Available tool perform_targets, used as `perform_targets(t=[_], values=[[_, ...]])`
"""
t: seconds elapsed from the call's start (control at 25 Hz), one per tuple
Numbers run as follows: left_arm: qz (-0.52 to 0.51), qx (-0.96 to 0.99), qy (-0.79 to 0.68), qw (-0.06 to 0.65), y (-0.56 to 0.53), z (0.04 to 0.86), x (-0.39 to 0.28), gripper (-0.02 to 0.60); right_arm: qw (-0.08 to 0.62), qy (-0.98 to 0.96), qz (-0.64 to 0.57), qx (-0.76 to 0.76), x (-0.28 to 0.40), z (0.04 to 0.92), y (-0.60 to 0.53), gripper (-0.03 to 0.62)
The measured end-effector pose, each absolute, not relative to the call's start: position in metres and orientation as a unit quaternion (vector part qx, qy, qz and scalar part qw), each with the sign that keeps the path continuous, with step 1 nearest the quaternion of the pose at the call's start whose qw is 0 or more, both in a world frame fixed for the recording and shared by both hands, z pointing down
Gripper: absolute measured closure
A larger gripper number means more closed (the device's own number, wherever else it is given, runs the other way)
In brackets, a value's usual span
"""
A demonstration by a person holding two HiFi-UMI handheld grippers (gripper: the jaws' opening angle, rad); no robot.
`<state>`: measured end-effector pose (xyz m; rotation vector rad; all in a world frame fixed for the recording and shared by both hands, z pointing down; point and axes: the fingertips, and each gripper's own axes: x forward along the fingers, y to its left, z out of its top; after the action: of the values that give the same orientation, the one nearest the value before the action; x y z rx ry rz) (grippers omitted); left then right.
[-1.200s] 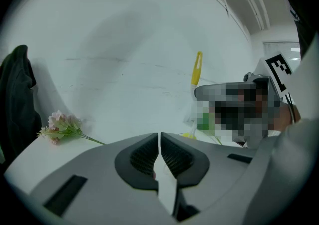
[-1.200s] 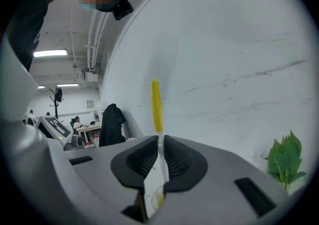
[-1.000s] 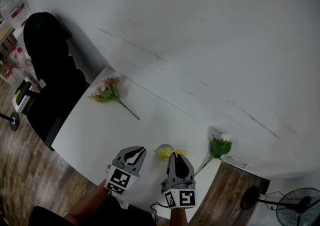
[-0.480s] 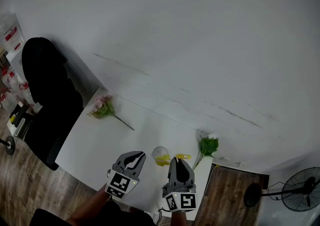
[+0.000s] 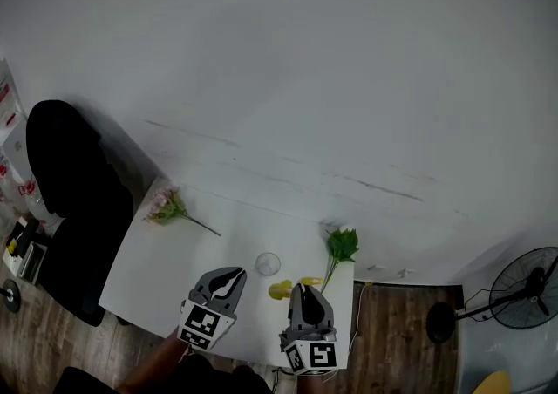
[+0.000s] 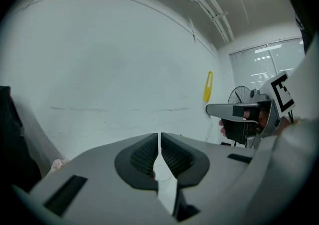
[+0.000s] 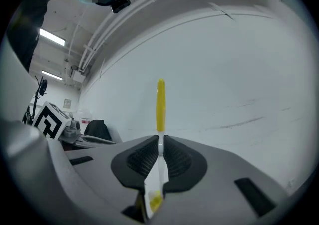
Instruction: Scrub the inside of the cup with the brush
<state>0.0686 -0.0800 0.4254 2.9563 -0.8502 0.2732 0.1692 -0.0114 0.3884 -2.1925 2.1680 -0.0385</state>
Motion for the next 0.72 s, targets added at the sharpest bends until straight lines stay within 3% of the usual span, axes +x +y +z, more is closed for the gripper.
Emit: perform_targets(t=[0.72], values=[[0.091, 0.973, -0.211, 0.009, 0.009, 0.428, 0.045, 0.546, 0.023, 0.645, -0.027, -0.764, 0.144, 0.417, 0.097, 0.545]])
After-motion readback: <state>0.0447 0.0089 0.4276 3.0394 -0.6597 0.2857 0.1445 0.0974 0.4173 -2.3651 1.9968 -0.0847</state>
